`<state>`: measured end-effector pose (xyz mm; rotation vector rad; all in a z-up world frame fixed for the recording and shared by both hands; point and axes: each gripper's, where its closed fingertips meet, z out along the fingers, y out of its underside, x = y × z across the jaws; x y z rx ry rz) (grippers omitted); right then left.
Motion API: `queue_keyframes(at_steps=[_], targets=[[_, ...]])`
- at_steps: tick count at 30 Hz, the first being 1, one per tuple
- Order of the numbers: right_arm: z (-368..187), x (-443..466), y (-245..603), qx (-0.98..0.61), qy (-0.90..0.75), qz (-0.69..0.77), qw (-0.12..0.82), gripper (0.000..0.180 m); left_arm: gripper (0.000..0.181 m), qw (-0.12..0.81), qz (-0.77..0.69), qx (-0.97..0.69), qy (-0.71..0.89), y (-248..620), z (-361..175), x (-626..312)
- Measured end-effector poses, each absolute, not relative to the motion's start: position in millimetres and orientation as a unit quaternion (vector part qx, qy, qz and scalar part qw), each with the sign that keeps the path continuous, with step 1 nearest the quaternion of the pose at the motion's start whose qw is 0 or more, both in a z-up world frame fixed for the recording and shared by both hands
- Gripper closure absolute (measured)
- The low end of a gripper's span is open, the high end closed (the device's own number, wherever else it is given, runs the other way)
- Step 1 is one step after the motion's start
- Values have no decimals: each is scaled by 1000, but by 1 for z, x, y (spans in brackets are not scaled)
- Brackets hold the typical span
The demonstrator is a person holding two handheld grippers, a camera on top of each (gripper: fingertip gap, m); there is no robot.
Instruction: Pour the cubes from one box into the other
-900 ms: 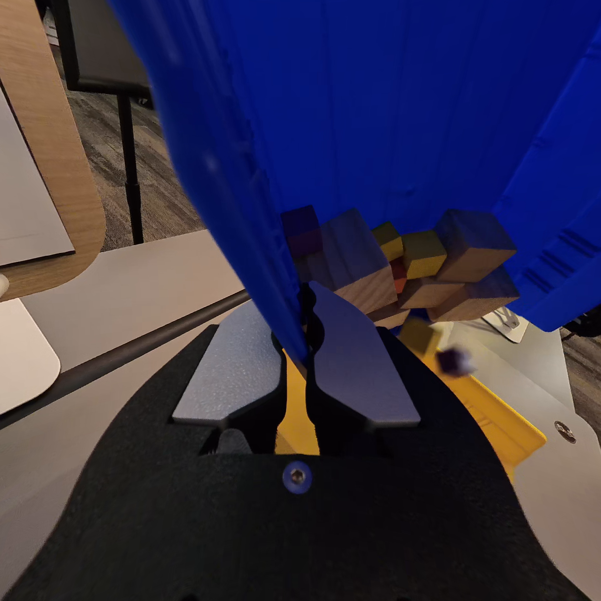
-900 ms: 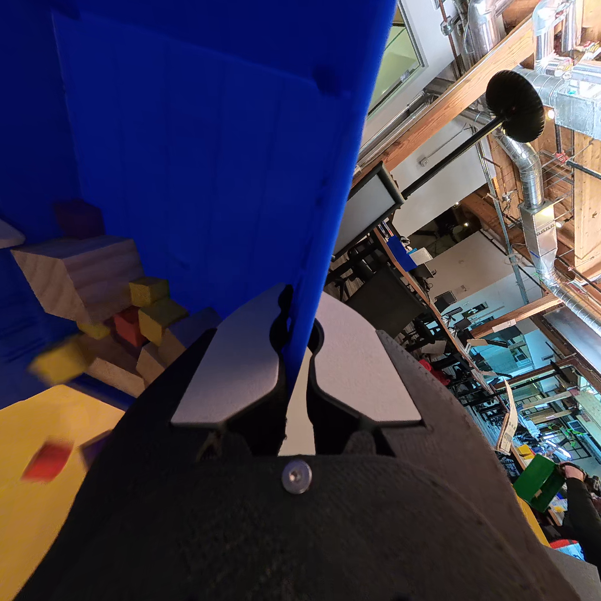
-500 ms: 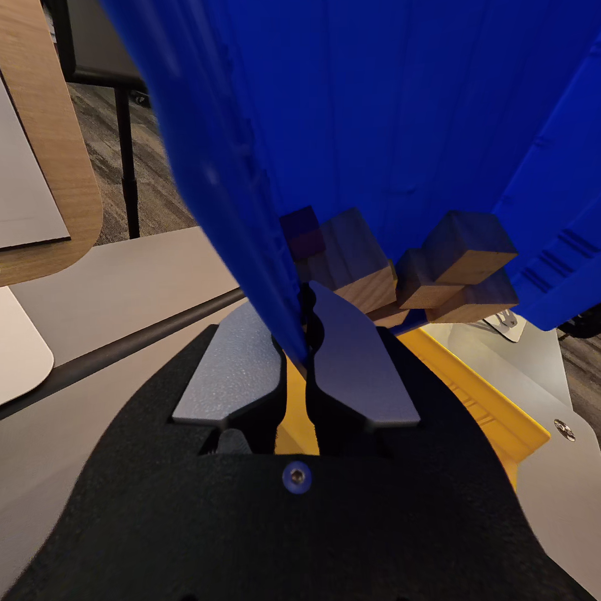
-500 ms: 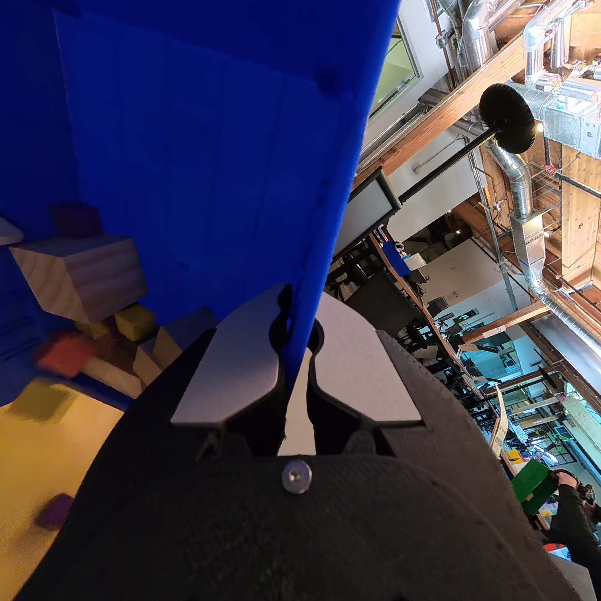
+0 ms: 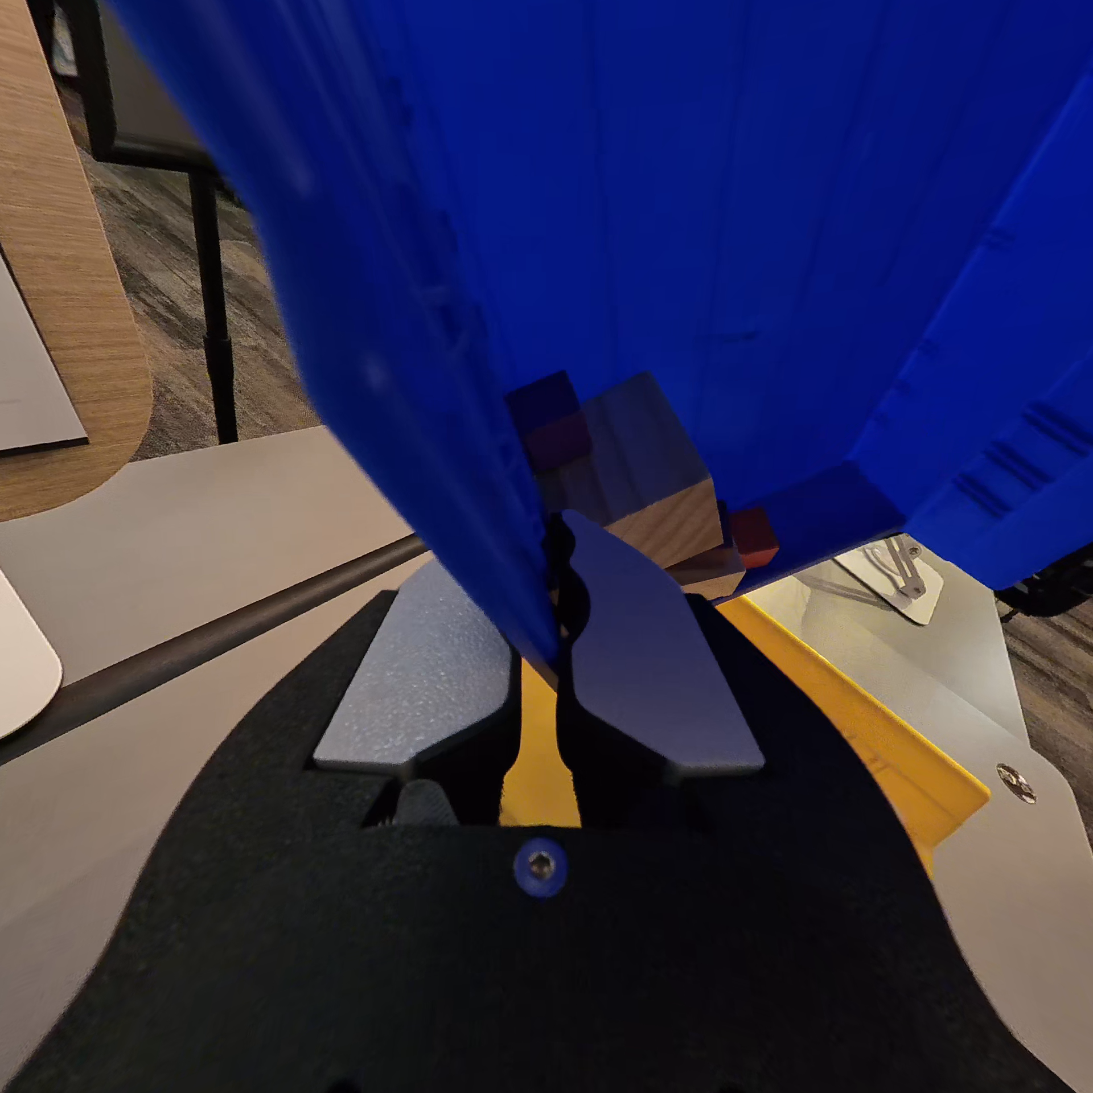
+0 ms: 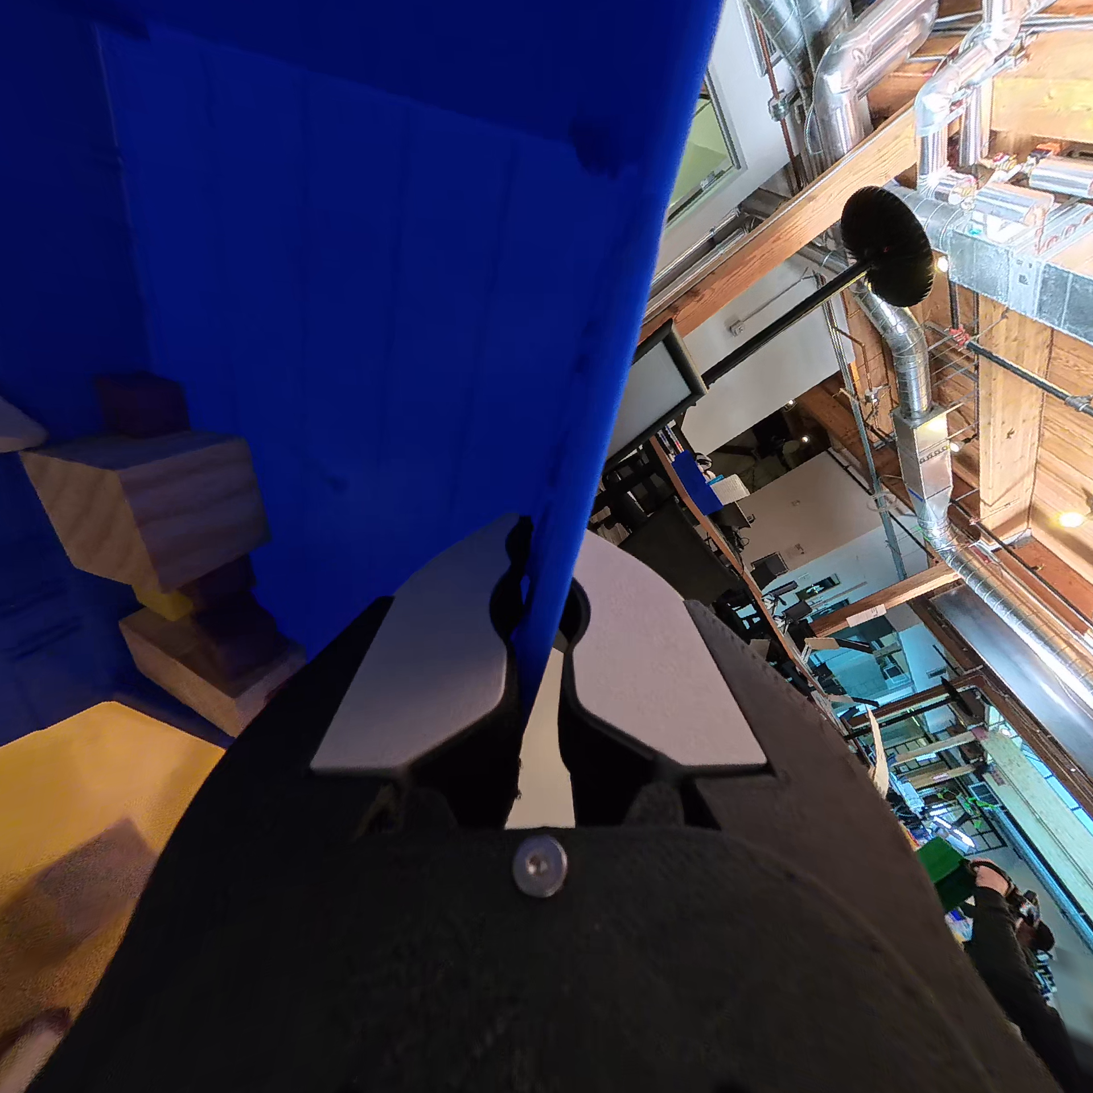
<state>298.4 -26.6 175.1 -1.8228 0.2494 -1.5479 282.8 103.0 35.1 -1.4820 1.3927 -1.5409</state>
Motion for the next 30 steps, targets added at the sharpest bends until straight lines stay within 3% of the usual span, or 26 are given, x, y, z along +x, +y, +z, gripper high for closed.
queue_keyframes(at_steps=[30], targets=[[175, 278, -48, -650, 87, -625, 423, 170, 174, 366, -574, -502, 533, 98, 53, 274]])
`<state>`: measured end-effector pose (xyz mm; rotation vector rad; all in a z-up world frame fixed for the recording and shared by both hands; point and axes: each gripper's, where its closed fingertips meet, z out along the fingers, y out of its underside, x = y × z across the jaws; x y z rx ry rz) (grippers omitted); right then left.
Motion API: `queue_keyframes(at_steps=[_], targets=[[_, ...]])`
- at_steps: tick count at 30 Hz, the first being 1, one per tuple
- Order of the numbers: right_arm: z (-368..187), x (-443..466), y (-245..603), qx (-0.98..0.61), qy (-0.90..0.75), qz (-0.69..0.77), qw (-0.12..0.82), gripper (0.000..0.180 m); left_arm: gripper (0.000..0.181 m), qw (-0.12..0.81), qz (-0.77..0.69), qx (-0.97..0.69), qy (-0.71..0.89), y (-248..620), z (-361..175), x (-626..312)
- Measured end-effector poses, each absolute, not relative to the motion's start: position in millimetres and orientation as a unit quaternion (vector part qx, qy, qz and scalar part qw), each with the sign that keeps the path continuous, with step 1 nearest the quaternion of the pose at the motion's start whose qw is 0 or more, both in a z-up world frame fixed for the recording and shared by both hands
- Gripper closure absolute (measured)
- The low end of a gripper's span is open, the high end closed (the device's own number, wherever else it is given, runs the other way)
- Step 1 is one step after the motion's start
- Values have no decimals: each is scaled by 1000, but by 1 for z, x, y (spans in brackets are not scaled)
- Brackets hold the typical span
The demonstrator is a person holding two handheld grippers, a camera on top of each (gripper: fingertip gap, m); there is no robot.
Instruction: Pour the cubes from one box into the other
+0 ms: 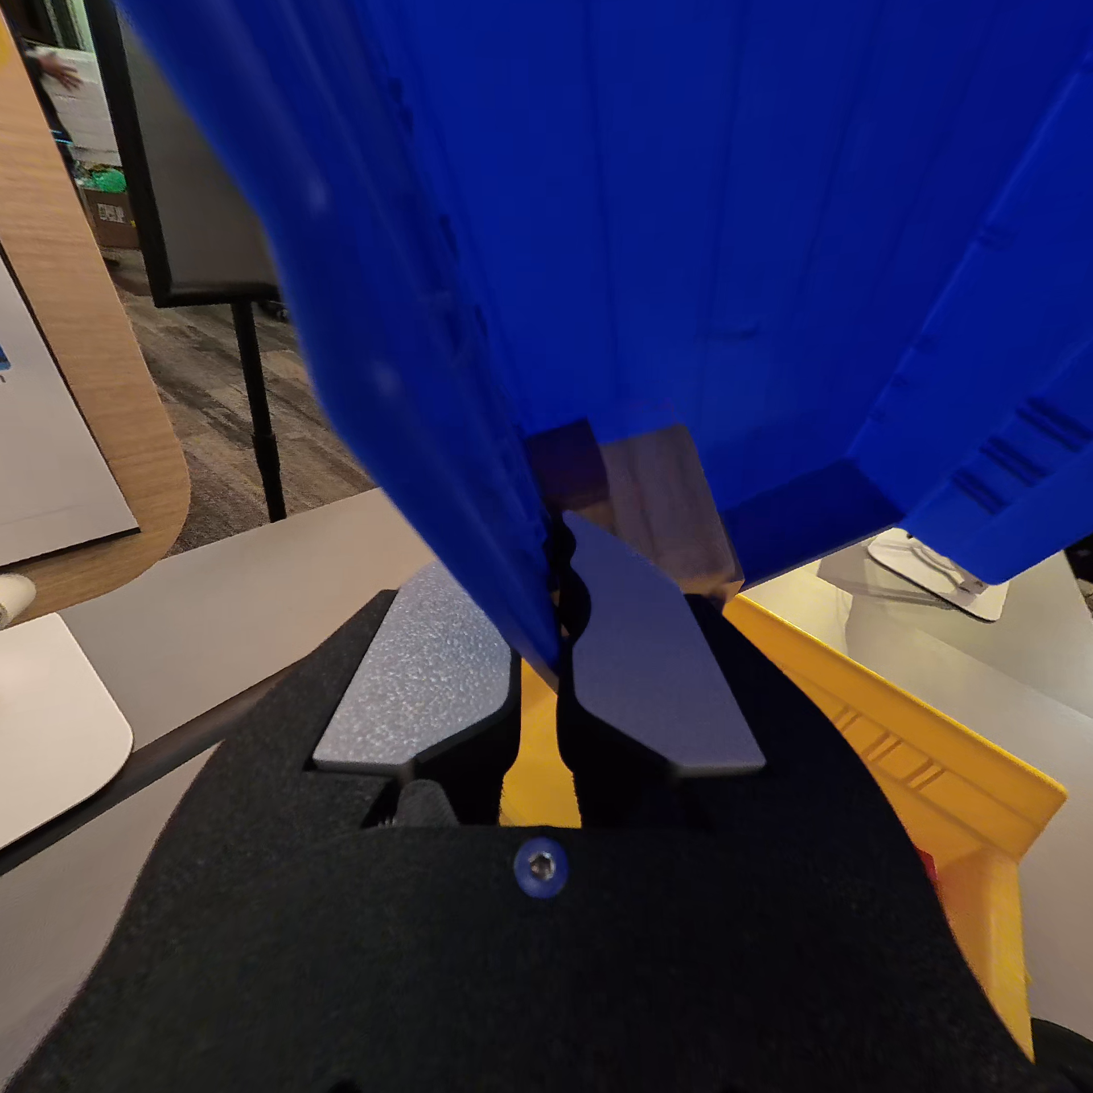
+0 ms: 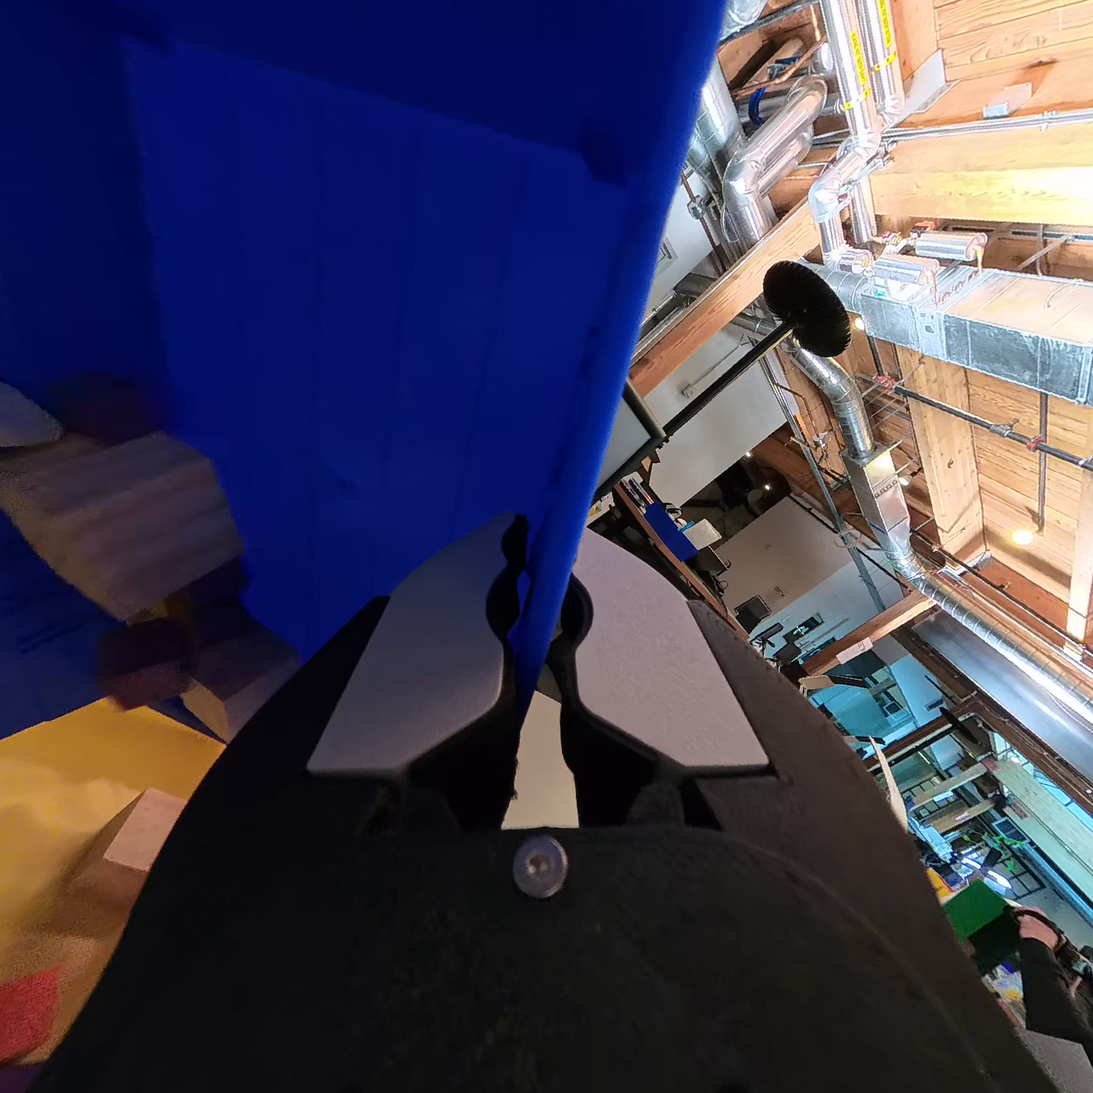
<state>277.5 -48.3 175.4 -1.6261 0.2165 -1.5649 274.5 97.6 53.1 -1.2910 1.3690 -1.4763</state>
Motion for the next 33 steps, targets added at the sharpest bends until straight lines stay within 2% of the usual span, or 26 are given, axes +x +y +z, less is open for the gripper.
queue_keyframes(at_steps=[11, 22, 25, 29, 31, 33], targets=[[169, 280, -55, -651, 94, -617, 432, 169, 174, 373, -564, -502, 539, 96, 52, 275], [192, 266, -61, -621, 73, -642, 444, 170, 175, 400, -576, -493, 515, 90, 77, 264], [208, 273, -70, -631, 89, -638, 432, 173, 171, 362, -586, -510, 516, 75, 86, 262], [241, 301, -87, -693, 139, -561, 431, 174, 154, 259, -613, -476, 575, 23, 99, 256], [247, 323, -102, -738, 178, -511, 403, 174, 142, 193, -627, -459, 598, -2, 108, 244], [243, 345, -126, -774, 229, -475, 350, 174, 145, 153, -648, -453, 592, -9, 117, 229]])
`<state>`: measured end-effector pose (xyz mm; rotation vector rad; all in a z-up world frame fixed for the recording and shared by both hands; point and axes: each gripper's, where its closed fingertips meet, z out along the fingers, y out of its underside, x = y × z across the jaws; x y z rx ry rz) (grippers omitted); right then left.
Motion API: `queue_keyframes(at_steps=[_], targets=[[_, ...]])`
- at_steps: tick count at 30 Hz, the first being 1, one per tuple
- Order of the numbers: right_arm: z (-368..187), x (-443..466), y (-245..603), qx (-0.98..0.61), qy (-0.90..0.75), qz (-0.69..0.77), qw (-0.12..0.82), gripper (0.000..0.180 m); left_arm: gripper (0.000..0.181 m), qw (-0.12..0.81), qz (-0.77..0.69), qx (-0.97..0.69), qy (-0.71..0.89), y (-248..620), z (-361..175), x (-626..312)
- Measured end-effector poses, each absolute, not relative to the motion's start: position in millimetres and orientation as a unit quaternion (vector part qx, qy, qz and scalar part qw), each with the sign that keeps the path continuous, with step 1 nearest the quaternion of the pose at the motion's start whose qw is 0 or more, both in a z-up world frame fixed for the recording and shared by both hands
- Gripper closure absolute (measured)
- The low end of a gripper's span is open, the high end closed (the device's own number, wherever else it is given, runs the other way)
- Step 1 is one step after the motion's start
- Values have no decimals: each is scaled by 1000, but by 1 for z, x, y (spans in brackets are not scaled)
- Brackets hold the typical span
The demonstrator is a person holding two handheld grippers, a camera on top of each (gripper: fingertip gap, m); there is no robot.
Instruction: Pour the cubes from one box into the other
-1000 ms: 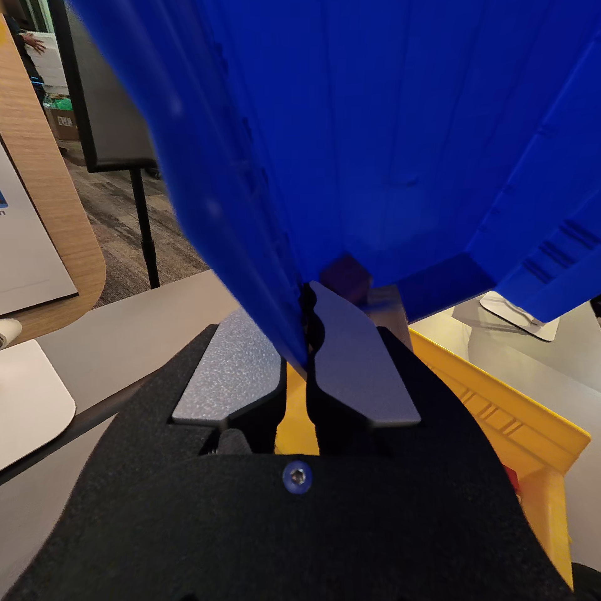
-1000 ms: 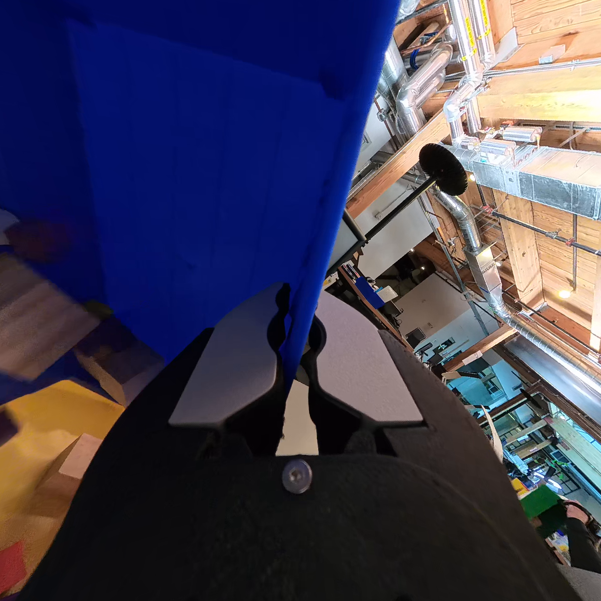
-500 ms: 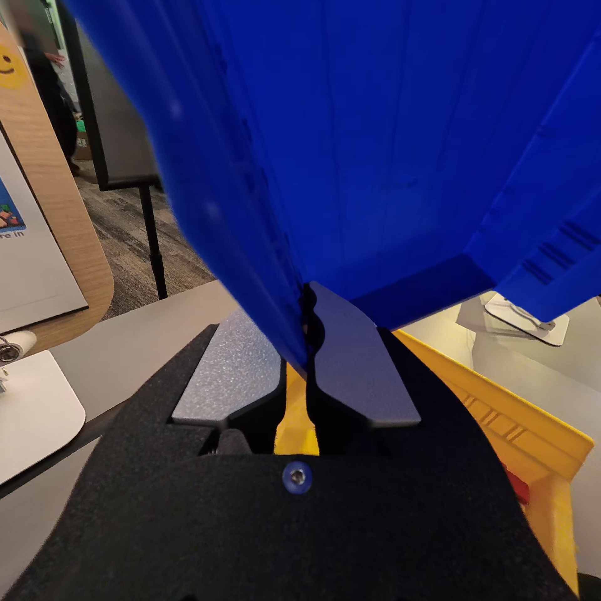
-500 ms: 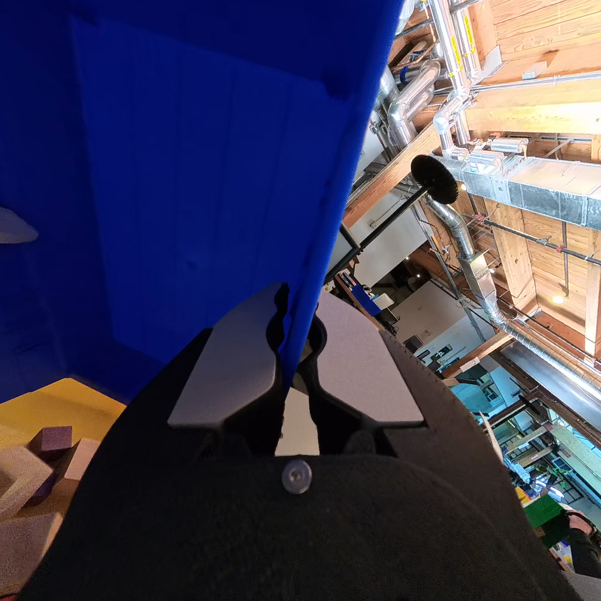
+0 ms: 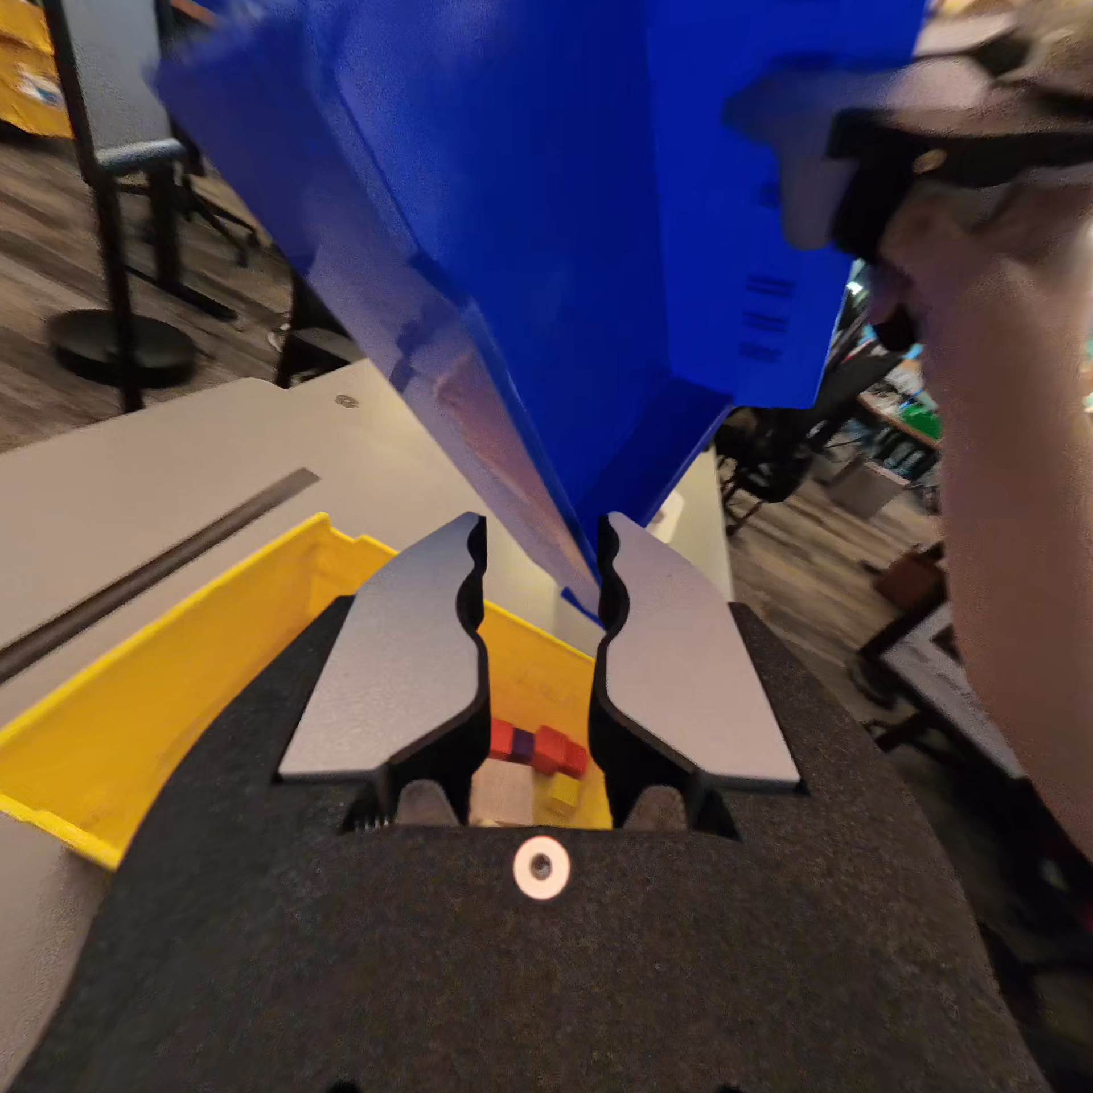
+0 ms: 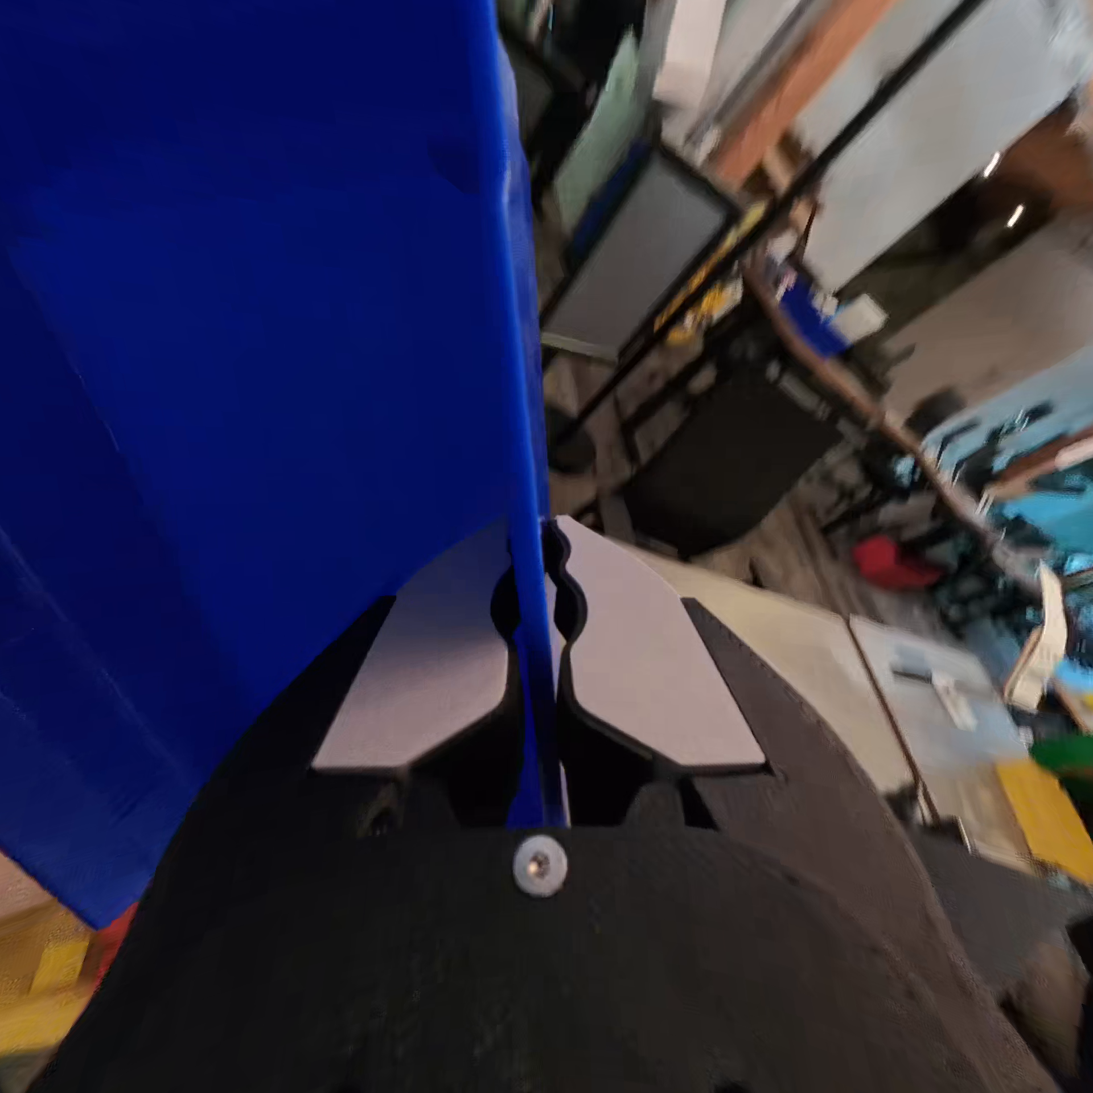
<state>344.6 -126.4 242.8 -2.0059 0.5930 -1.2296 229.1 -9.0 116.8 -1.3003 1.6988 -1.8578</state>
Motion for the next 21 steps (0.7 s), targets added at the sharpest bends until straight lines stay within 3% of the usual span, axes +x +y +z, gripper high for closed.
queue_keyframes(at_steps=[2, 5, 9, 21], targets=[[233, 364, -158, -794, 270, -458, 295, 174, 146, 131, -638, -495, 575, 6, 109, 222], [211, 383, -206, -810, 305, -444, 230, 173, 141, 113, -529, -585, 604, 42, 55, 219], [181, 395, -254, -817, 336, -432, 180, 173, 119, 116, -401, -647, 638, 78, -10, 209], [97, 410, -280, -850, 345, -373, 140, 173, 126, -34, -144, -733, 664, 56, -98, 182]])
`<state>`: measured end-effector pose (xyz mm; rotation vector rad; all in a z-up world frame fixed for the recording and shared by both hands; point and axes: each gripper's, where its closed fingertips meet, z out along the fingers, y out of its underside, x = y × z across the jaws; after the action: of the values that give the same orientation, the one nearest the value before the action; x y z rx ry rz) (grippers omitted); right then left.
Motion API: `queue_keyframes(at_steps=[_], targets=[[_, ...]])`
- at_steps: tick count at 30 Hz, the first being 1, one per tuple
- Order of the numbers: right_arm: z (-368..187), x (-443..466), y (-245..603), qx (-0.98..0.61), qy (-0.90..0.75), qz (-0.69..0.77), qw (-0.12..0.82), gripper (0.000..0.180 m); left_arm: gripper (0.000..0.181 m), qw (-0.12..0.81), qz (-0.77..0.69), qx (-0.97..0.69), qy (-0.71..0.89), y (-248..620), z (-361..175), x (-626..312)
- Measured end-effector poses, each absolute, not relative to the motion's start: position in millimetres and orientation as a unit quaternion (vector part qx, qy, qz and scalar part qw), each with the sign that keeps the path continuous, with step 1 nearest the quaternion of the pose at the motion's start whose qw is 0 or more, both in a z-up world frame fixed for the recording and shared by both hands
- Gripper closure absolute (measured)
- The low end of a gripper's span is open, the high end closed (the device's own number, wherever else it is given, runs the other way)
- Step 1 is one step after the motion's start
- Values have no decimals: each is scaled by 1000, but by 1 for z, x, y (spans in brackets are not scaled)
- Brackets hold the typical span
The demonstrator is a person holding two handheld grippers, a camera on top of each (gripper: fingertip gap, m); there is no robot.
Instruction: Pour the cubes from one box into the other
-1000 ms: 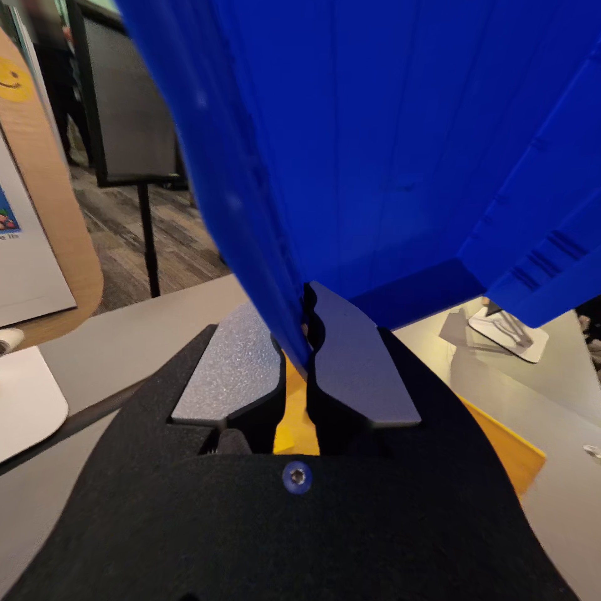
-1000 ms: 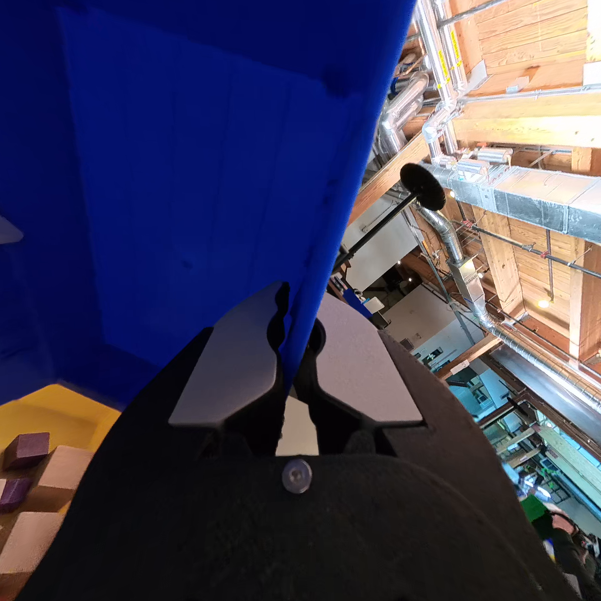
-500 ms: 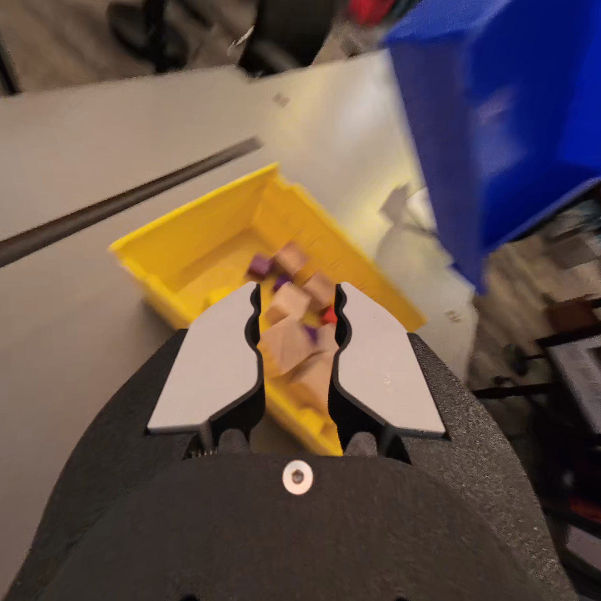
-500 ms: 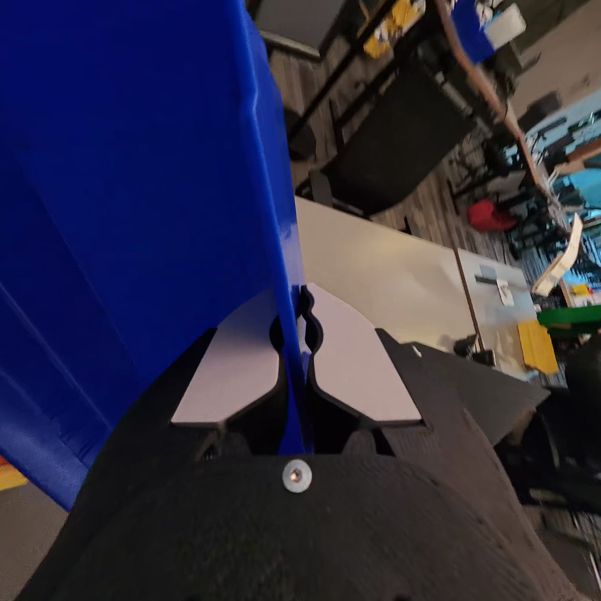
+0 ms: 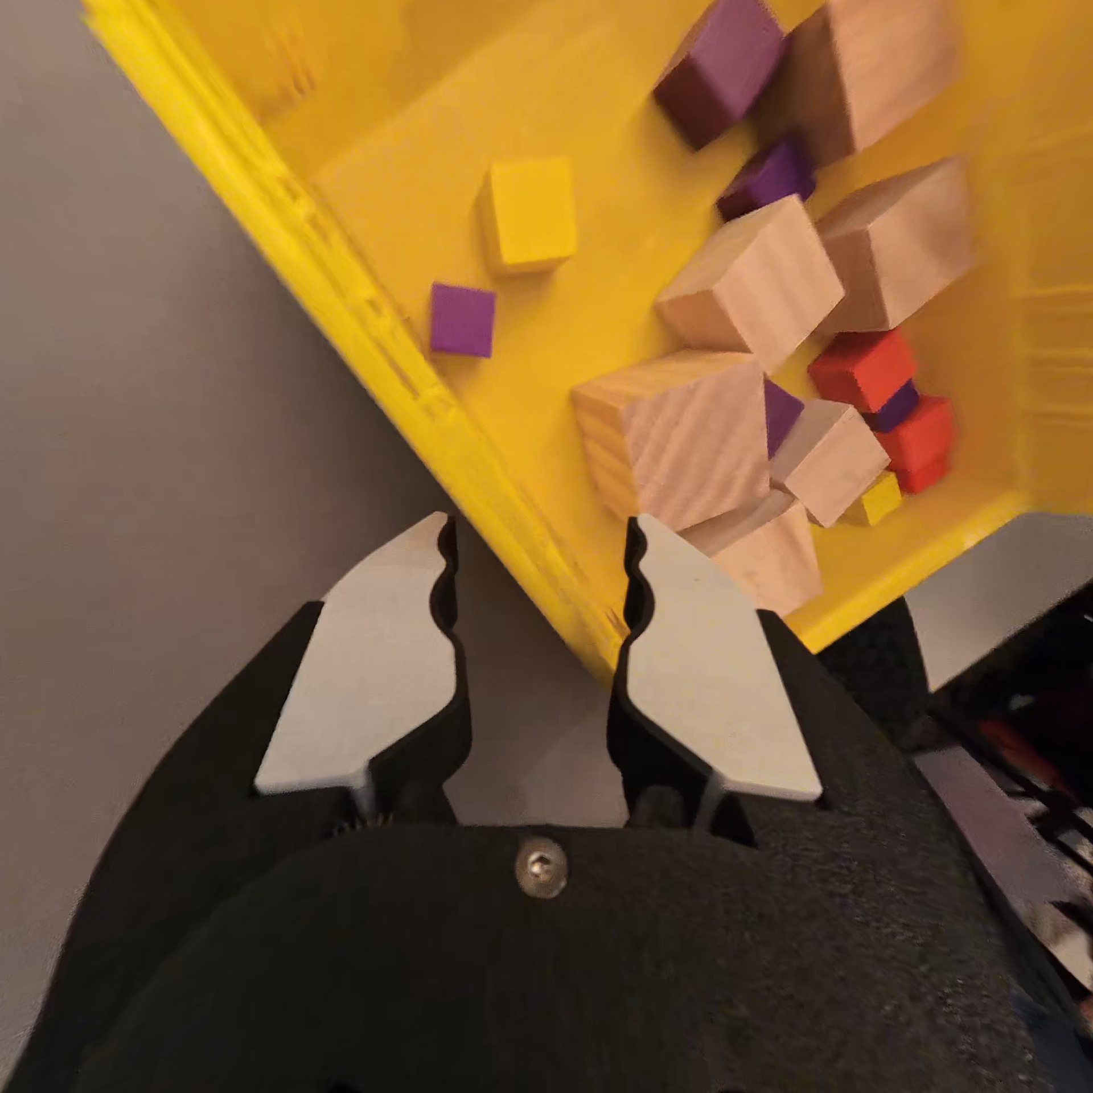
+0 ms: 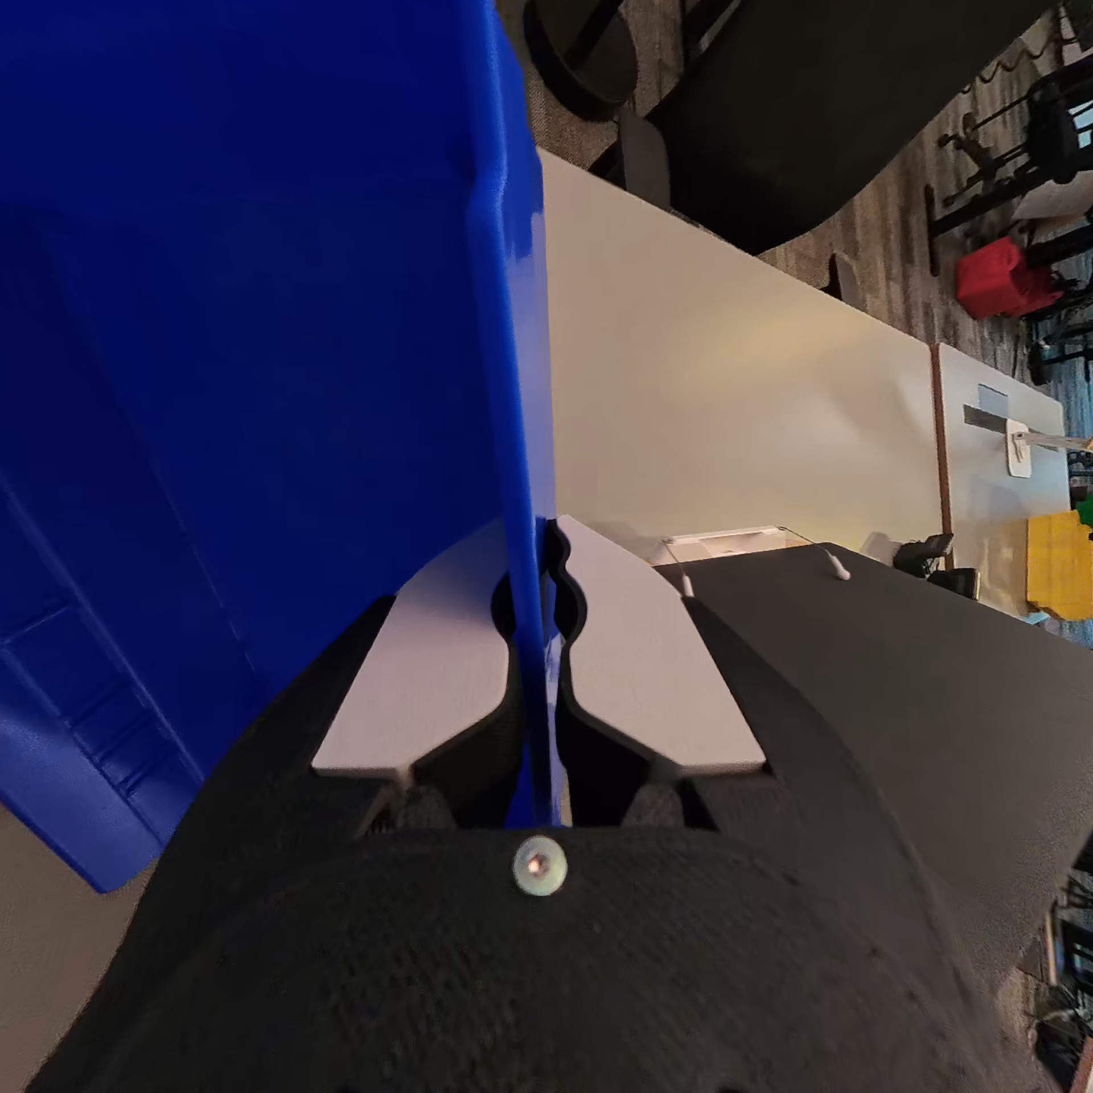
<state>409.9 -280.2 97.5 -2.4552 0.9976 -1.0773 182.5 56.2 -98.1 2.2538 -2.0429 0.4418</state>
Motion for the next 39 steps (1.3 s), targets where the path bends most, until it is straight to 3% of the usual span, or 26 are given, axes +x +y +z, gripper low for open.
queue_keyframes(at_steps=[4, 7, 12, 23, 33, 39], targets=[[85, 412, -274, -857, 337, -369, 127, 174, 139, 110, 116, 761, -629, 48, -115, 175], [75, 414, -273, -859, 346, -356, 124, 174, 159, 154, 116, 771, -607, 48, -122, 169], [45, 411, -272, -870, 394, -267, 128, 172, 170, 107, 47, 761, -638, 92, -123, 151], [-54, 370, -203, -880, 455, 22, 133, 171, 176, 95, 41, 813, -573, 244, -122, 57], [-105, 327, -101, -885, 437, 125, 101, 171, 175, 75, 58, 874, -476, 367, -119, -54], [-122, 319, -74, -888, 441, 114, 67, 172, 173, 55, 73, 880, -465, 402, -119, -89]])
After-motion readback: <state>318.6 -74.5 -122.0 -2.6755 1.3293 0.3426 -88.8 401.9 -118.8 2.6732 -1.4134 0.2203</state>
